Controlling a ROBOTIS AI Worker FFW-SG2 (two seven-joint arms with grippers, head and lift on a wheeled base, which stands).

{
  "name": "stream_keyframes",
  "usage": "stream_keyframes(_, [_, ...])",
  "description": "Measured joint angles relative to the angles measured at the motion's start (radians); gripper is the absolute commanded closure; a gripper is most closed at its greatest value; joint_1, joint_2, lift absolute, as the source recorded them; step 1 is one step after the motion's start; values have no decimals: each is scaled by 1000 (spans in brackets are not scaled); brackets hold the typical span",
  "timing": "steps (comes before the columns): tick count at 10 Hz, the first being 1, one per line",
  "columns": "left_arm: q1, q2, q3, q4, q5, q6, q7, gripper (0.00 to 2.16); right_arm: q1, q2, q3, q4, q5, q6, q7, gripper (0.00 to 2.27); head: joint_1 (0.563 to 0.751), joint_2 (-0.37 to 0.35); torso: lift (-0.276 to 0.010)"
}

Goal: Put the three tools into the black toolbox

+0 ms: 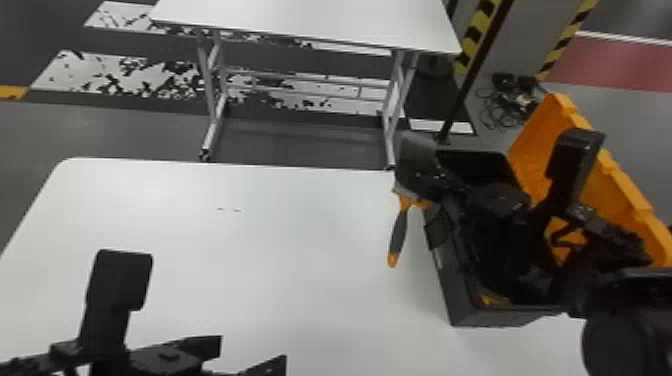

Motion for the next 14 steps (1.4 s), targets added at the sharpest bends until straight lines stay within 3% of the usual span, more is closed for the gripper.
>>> stream_keyframes(4, [52,7,59,-1,15,0,-119,22,-1,-3,-147,-2,-60,-122,-40,2240,695,-267,-51])
stream_keyframes(7, [68,36,81,1,15,0,-146,22,27,-35,-233,39,-30,-270,-35,2240,695,-350,-51])
stream_keyframes(9, [69,54,88,2,15,0,-160,22,90,-67,-278,64,0,-398,-17,2240,695,-350,-51])
stream_keyframes(14, [70,63,100,-7,20,0,-163,22,161,-79,-317,196,-11,-581,23,2240,695,-350,-51])
